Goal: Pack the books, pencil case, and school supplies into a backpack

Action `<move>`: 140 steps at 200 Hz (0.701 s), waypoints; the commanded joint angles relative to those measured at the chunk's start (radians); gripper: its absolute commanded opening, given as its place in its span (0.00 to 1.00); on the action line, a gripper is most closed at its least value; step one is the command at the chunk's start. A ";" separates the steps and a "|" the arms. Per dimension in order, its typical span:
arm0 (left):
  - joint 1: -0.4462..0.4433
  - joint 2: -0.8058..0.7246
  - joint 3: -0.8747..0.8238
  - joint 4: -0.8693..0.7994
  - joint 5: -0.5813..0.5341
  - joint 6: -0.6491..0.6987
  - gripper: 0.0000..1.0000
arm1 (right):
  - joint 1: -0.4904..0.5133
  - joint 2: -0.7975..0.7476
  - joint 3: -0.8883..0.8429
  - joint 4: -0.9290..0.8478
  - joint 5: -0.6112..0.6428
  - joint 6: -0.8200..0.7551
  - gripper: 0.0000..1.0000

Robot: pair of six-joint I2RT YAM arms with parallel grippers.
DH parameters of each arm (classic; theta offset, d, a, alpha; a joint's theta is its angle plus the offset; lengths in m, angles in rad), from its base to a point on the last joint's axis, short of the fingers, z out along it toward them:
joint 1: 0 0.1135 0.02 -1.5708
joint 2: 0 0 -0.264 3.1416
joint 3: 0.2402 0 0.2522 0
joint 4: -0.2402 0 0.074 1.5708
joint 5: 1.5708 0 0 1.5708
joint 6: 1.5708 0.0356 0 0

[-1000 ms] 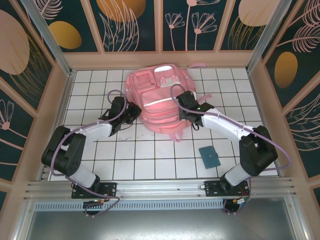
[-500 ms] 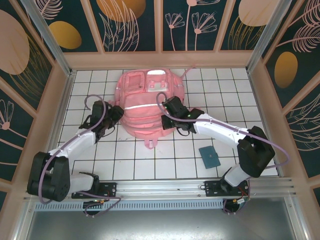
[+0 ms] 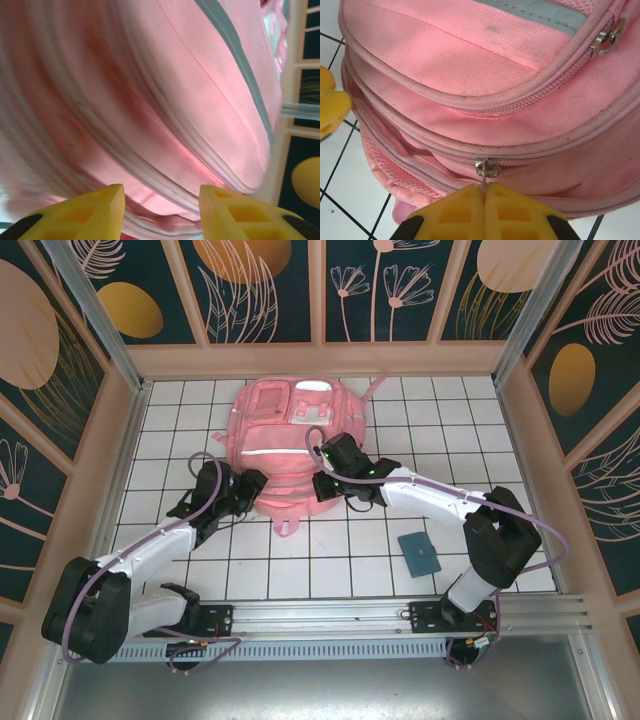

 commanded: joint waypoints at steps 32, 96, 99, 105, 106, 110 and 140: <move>-0.093 0.099 0.067 0.116 -0.043 -0.148 0.42 | 0.011 0.009 0.036 0.067 -0.012 -0.008 0.00; -0.096 0.199 0.048 0.123 -0.093 -0.164 0.28 | 0.008 0.004 0.032 0.044 0.075 -0.027 0.00; -0.097 0.200 0.044 0.118 -0.101 -0.162 0.27 | 0.008 0.004 0.032 0.042 0.083 -0.029 0.00; -0.097 0.203 0.034 0.103 -0.120 -0.162 0.25 | 0.006 0.002 0.028 0.036 0.120 -0.039 0.00; -0.097 0.203 0.032 0.100 -0.123 -0.162 0.25 | 0.005 0.001 0.028 0.036 0.127 -0.040 0.00; -0.097 0.204 0.025 0.094 -0.134 -0.164 0.23 | 0.003 0.002 0.025 0.032 0.150 -0.046 0.00; -0.097 0.233 -0.011 0.077 -0.170 -0.145 0.17 | -0.059 -0.002 -0.006 0.011 0.291 -0.097 0.00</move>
